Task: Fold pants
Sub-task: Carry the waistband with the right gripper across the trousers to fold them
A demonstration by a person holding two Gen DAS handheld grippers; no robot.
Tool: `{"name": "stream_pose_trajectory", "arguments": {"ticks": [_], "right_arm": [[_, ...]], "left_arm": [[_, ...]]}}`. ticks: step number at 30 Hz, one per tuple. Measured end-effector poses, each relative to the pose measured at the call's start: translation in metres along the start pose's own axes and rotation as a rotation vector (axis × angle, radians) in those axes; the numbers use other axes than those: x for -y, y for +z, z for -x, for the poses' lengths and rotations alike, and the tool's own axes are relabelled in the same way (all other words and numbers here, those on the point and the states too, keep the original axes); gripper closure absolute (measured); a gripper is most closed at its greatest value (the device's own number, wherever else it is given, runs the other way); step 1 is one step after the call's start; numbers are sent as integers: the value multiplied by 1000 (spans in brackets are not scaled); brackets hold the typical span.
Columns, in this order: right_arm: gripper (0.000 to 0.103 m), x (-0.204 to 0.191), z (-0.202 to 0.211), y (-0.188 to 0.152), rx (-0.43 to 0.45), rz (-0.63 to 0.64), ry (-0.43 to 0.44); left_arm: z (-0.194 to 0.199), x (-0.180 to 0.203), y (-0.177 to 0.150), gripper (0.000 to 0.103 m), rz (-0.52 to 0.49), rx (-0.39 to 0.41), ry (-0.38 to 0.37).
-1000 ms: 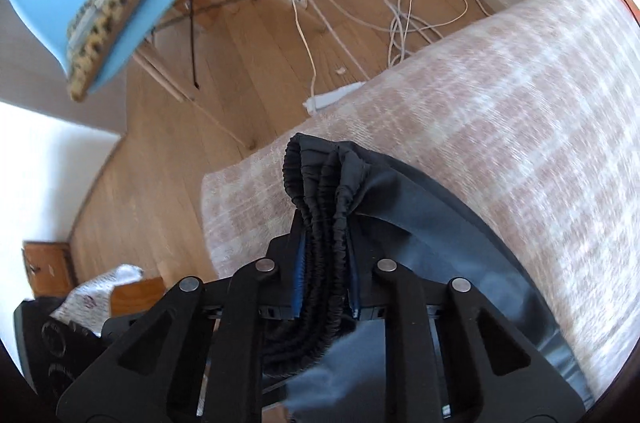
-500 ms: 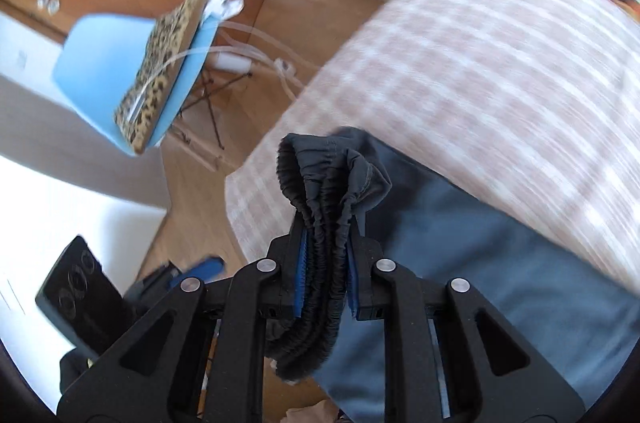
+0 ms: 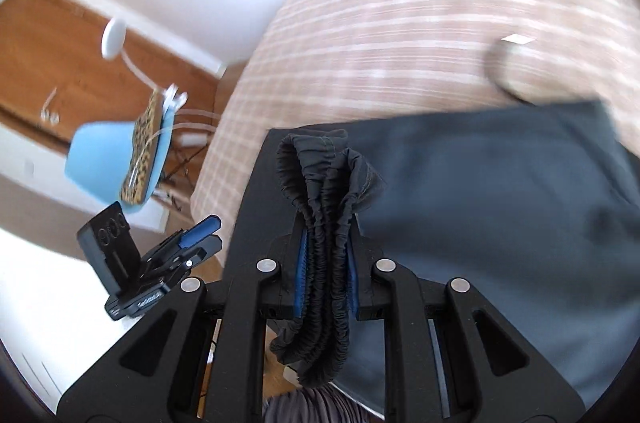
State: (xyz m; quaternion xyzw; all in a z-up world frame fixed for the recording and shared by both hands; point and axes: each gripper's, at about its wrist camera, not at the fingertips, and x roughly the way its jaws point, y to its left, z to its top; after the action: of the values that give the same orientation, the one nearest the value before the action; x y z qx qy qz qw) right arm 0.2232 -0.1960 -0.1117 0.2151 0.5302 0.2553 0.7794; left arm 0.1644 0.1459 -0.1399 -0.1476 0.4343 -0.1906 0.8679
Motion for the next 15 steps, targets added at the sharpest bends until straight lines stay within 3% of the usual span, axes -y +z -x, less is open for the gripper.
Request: {"name": "stream_pose_trajectory", "arguments": {"ticks": [7,9,15], "right_arm": [[86,77,85,-47,96,-111,-43],[86,95,103,-58,129,-144,-18],[86,137,149,-79,183,-162,-64]], "left_arm": [[-33,51,-4,58,-47,-52,-49],[-39,65,-5,58,-63,-62,-55],[-44,96,-10,58,-105,-69,-51]]}}
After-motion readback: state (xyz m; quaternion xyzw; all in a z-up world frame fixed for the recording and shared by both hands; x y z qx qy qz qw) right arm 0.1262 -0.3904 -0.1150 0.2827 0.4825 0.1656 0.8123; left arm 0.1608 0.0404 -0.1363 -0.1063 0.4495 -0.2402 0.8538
